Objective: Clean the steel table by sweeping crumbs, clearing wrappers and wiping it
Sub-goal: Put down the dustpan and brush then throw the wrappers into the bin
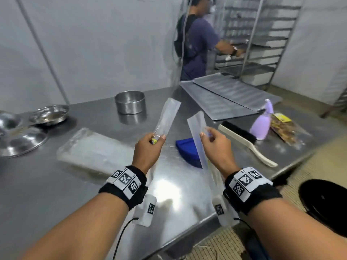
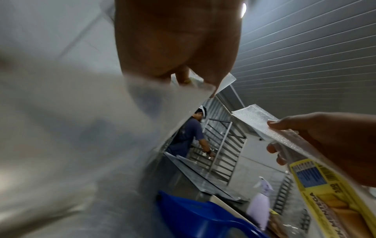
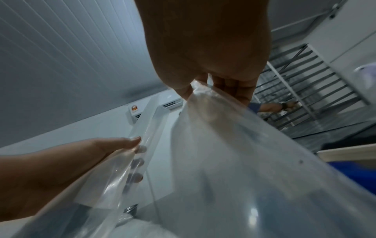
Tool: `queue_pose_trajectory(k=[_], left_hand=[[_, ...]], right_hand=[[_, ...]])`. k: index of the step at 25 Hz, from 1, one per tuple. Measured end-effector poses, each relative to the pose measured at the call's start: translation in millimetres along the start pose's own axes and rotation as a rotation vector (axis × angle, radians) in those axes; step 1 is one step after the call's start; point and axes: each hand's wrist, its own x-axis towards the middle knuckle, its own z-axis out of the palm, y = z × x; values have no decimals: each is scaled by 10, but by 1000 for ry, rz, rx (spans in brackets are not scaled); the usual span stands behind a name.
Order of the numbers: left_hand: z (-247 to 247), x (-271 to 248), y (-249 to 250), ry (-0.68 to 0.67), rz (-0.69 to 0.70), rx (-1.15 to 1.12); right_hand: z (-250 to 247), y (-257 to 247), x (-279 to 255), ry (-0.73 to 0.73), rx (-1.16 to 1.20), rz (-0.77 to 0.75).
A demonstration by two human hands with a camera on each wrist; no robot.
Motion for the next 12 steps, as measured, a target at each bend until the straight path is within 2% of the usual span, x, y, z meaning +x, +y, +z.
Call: queue_pose_trajectory(k=[6, 12], left_hand=[[1273, -178, 736, -178, 122, -47], [2547, -234, 1252, -415, 213, -110]], right_hand=[[-1152, 667, 55, 191, -68, 69], [-2123, 1325, 80, 370, -145, 181]])
